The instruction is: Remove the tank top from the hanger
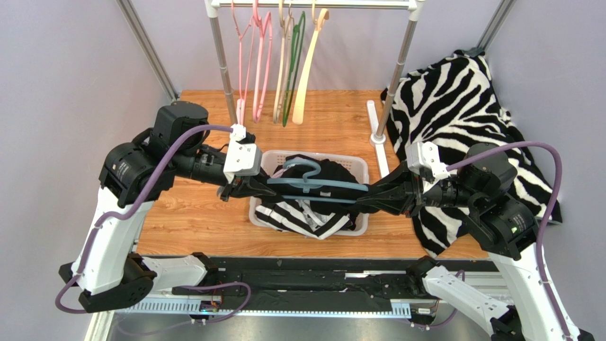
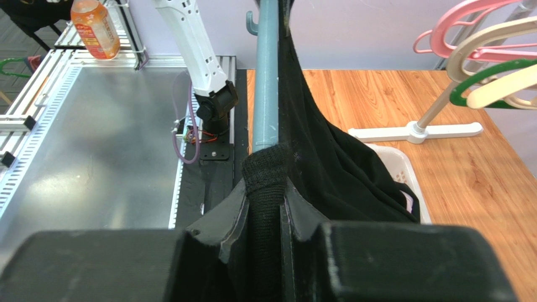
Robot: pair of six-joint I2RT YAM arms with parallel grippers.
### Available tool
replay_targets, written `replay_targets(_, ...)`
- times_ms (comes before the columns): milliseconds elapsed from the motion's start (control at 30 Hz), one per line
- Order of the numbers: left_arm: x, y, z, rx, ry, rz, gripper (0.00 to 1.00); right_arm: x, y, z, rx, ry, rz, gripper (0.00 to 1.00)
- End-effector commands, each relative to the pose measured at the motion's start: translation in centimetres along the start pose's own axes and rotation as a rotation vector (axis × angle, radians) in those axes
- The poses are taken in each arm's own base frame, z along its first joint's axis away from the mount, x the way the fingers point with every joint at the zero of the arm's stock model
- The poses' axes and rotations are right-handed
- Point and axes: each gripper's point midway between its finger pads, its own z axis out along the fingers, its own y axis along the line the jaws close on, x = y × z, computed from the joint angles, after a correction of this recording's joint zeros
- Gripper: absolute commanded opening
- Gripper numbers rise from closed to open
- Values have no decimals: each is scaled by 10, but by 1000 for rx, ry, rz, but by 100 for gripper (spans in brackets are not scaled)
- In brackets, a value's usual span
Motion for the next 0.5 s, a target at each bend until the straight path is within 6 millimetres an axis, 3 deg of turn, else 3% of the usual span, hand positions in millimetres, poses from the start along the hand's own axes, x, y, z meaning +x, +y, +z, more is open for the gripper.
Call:
replay_targets(0, -6, -3, -12, -36, 2, 29, 4, -13, -3, -3, 33, -24, -64, 0)
replay_targets(133, -14, 4, -14, -84, -25, 57, 0, -6, -12, -2, 75, 1, -40, 0)
replay_targets(200, -15, 8, -15, -115, -27, 32, 0, -4, -22, -3, 125, 20, -33, 9)
replay_targets(267, -19, 19, -18, -175, -30, 29, 0, -3, -33, -3, 174, 33, -29, 25)
replay_targets(333, -20, 26, -20, -211, -28, 30, 0, -9, -48, -8, 265, 28, -40, 32)
replay_targets(367, -18, 30, -19, -228, -23, 12, 0, -18, -54, -10, 303, 0, -49, 52)
replay_targets(433, -18, 42, -23, -296, -15, 9, 0, -33, -71, -21, 436, -42, -60, 60)
replay_targets(467, -16, 46, -23, -321, -9, -2, 0, -46, -73, -27, 480, -90, -71, 74)
